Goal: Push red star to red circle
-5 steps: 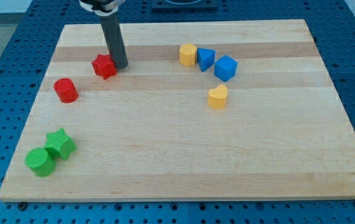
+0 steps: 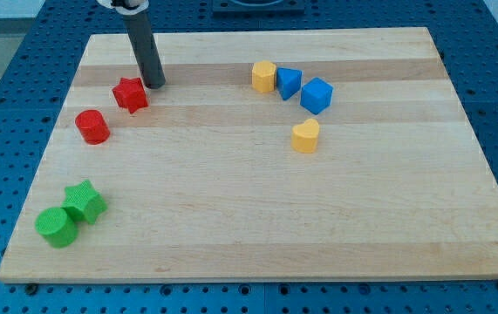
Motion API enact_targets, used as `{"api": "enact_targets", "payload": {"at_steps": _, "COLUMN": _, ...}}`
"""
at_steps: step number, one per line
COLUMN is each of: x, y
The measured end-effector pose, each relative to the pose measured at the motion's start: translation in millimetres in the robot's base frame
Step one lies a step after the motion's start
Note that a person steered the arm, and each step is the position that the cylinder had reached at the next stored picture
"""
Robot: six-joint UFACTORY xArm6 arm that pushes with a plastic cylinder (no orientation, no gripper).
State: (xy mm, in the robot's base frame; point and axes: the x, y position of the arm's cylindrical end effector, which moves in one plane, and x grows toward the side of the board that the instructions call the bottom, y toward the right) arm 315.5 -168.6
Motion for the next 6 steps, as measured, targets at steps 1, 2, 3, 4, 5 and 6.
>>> {"api": "enact_targets", "payload": {"at_steps": 1, "x": 4, "y": -11}}
{"api": "enact_targets", "payload": {"at_steps": 2, "x": 14, "y": -23}}
{"api": "enact_targets", "payload": {"at_steps": 3, "x": 23, "y": -33}}
{"api": "enact_targets", "payload": {"at_steps": 4, "x": 30, "y": -43}}
{"api": "enact_targets", "payload": {"at_steps": 5, "x": 32, "y": -50}}
{"api": "enact_targets", "payload": {"at_steps": 6, "x": 32, "y": -51}}
